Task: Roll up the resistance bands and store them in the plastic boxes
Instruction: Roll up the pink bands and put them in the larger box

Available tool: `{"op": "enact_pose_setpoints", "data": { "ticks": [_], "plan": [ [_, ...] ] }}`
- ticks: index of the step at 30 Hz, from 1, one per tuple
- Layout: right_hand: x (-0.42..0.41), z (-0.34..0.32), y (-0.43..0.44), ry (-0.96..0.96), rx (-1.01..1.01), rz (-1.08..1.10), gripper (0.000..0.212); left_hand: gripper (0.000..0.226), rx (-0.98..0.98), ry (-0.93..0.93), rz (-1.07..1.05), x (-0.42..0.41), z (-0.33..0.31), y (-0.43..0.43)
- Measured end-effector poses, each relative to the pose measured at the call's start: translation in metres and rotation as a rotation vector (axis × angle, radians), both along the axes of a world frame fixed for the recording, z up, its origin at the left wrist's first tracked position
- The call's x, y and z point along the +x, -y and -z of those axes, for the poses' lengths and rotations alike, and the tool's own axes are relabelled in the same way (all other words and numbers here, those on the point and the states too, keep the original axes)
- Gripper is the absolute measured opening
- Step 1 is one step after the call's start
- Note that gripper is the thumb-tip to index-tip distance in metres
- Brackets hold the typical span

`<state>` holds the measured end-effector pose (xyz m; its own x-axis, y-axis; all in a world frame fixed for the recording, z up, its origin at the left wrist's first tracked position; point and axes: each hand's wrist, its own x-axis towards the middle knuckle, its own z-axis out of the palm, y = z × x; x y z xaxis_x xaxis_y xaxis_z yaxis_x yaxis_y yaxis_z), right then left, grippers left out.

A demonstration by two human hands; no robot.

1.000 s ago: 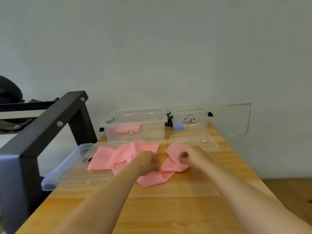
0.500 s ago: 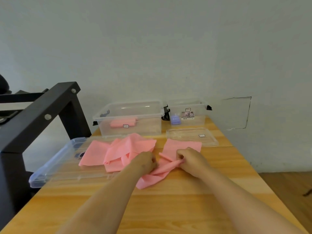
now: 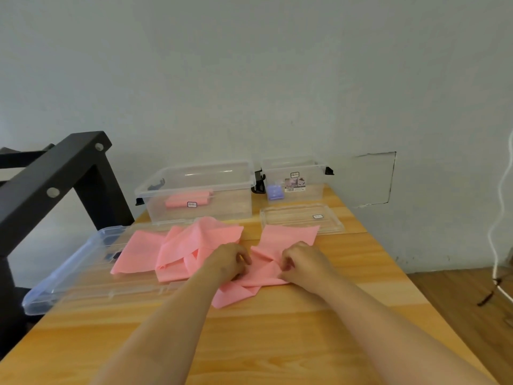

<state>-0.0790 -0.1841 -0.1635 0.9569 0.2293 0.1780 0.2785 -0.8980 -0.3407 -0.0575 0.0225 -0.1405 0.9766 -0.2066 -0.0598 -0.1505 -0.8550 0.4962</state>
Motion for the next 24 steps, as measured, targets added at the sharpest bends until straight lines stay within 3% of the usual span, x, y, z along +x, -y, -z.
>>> {"op": "enact_pose_setpoints", "data": {
  "ticks": [7, 10, 14, 24],
  "plan": [
    [-0.001, 0.004, -0.003, 0.031, 0.074, -0.017, 0.004, 0.021, 0.056, 0.085, 0.019, 0.002, 0.000, 0.002],
    [-0.004, 0.007, -0.005, 0.034, 0.094, -0.005, 0.010, 0.021, 0.072, 0.088, 0.050, -0.001, 0.001, 0.001],
    [-0.005, -0.002, 0.000, 0.049, 0.080, 0.020, 0.009, 0.026, -0.021, 0.141, 0.021, -0.004, -0.011, -0.008],
    [0.003, -0.143, 0.007, 0.333, 0.193, 0.171, 0.013, 0.026, -0.341, 0.438, 0.027, -0.005, -0.161, -0.012]
  ]
}}
